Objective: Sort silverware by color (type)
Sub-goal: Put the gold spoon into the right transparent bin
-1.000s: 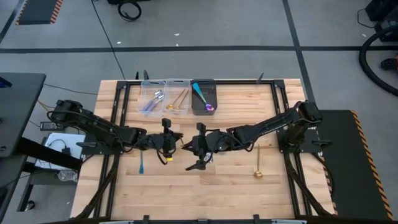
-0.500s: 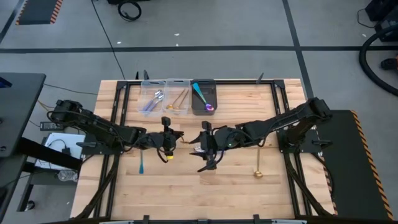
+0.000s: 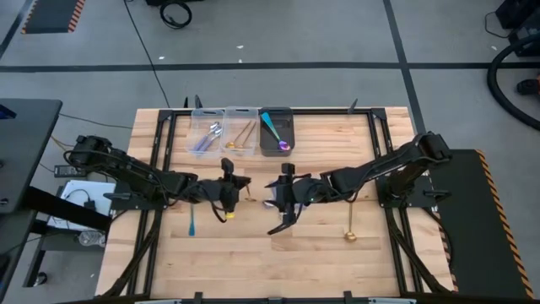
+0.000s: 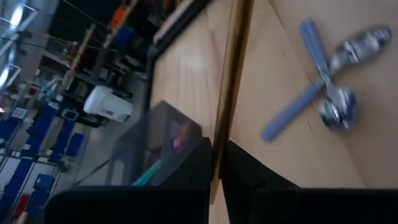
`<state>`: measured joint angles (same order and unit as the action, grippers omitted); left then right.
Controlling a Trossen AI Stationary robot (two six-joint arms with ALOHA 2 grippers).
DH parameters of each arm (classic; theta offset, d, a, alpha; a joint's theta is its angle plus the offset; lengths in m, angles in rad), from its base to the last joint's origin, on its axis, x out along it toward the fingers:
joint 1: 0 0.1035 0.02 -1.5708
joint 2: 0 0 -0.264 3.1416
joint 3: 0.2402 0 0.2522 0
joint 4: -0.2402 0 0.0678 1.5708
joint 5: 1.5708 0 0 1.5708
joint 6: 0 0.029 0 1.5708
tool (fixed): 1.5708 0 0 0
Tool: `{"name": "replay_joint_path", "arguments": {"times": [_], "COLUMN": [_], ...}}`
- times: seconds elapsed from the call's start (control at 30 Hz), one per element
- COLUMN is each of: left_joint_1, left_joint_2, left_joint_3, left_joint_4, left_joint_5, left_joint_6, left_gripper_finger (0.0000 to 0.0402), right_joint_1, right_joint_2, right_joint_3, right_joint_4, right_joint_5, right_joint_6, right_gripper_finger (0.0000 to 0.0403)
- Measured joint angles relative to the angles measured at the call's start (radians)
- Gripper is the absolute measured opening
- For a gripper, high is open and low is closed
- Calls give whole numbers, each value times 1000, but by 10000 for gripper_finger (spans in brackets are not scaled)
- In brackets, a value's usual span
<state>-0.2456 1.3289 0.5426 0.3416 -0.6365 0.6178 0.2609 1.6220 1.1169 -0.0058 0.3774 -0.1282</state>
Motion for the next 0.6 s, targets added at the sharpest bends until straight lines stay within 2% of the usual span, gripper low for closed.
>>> {"name": "replay_joint_path", "arguments": {"times": [0.23, 0.43, 0.6], "left_joint_1": [0, 2, 2], "left_joint_2": [0, 1, 1], "left_joint_3": [0, 0, 0], "left_joint_4": [104, 146, 179], "left_joint_5": [31, 31, 33], "left_joint_6": [7, -1, -5], "left_gripper_finger": [23, 23, 23], "right_joint_1": [-25, -64, -70], "right_joint_2": [8, 47, 83], "right_joint_3": [-156, -167, -168], "right_joint_4": [425, 578, 667], "right_joint_5": [7, -105, -115], "right_joint_6": [-217, -307, -379], "right_gripper_finger": [206, 206, 206]}}
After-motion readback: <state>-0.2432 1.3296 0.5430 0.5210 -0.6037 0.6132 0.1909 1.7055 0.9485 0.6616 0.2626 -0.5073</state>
